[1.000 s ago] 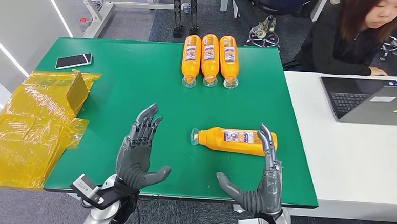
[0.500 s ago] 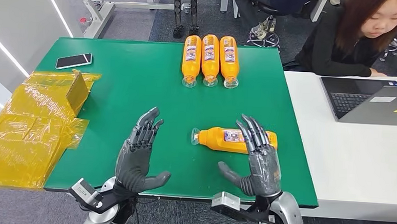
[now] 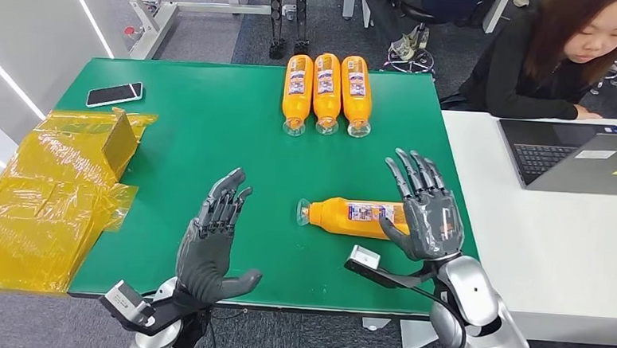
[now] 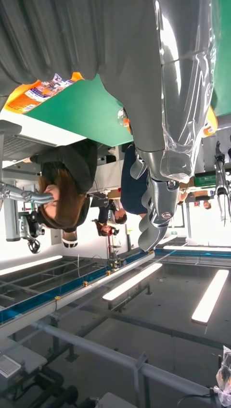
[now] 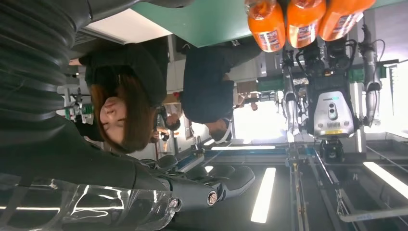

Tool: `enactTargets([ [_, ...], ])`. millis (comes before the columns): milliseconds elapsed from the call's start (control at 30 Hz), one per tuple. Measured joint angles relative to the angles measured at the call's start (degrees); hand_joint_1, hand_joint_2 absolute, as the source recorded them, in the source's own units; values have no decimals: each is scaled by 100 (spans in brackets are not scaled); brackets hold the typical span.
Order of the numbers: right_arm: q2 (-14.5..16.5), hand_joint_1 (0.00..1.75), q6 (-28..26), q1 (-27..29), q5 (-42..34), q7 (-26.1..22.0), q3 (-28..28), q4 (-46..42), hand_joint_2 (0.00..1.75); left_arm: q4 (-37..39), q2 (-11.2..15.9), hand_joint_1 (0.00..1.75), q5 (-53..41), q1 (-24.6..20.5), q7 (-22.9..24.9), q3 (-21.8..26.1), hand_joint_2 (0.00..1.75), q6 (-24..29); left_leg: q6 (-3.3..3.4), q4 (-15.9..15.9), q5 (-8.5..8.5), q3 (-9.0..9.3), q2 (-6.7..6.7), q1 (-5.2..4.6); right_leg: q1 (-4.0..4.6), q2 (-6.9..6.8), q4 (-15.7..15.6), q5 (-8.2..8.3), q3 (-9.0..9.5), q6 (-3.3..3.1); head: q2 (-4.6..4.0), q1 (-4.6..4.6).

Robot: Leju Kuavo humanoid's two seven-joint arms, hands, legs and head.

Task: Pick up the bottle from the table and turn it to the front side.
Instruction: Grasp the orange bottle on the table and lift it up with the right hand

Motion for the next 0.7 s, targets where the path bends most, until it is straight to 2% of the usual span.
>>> enactTargets([
  [167, -63, 0, 729, -298, -331, -111, 56, 337, 175, 0, -9, 0, 6, 14, 0, 20, 175, -38, 1, -1, 0, -2, 1, 0, 0, 1, 0, 0, 0, 0, 0, -1],
  [333, -119, 0, 1590, -1230, -1030, -567, 382, 1372, 175, 2, -10, 0, 49, 37, 0, 21, 175, -29, 8, 1, 7, -4, 3, -1, 0, 2, 2, 10, -1, 3, 0, -1],
  [500, -123, 0, 1819, -2212, -1355, -853, 853, 2498, 175, 2, -9, 0, 102, 77, 0, 21, 175, -15, 12, 3, 14, -5, -6, -1, 0, -4, 2, 14, 0, 7, 0, 0],
  [700, -93, 0, 2039, -2890, -1643, -1023, 1346, 3463, 175, 2, -8, 0, 108, 135, 0, 21, 175, 2, 13, 3, 14, -10, -14, -1, 0, -11, 1, 13, -1, 8, 0, 1],
])
